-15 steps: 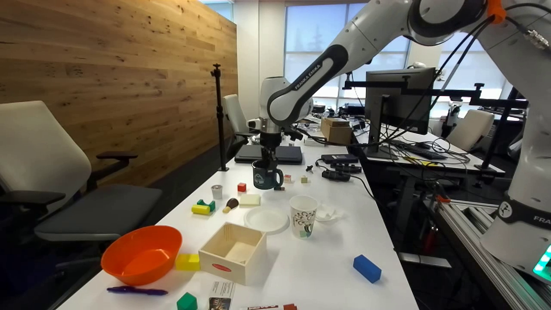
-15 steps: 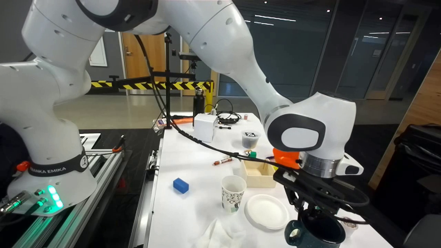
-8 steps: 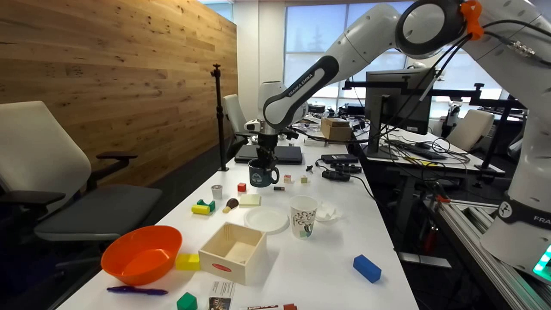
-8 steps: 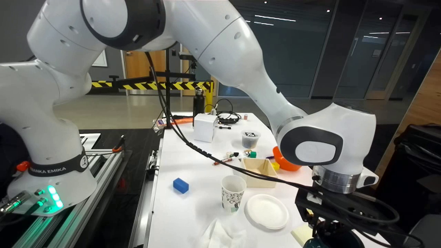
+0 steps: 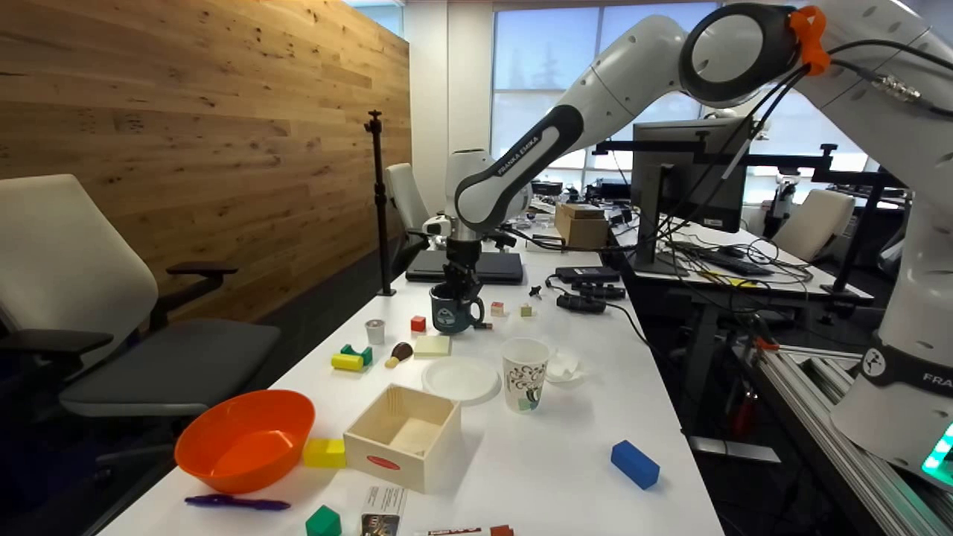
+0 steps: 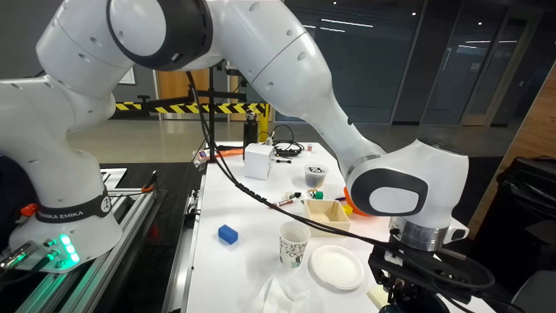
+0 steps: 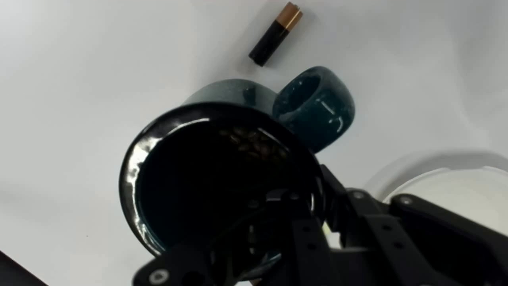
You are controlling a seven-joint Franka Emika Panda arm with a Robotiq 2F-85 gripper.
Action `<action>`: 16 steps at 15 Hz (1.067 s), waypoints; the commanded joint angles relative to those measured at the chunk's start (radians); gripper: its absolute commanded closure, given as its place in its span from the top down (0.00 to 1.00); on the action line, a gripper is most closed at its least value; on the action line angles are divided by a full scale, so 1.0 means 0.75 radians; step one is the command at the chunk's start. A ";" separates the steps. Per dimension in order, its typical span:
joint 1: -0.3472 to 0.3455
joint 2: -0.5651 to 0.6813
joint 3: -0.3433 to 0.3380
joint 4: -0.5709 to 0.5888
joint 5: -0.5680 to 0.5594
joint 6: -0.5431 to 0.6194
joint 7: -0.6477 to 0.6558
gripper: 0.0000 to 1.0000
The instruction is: Move the blue cup forward
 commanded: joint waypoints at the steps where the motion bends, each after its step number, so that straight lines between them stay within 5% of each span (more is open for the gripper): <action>1: -0.032 0.005 0.032 0.049 0.001 -0.046 -0.142 0.04; 8: -0.088 0.054 0.095 0.140 0.042 -0.118 -0.491 0.04; 16: -0.127 0.189 0.071 0.388 0.067 -0.227 -0.654 0.04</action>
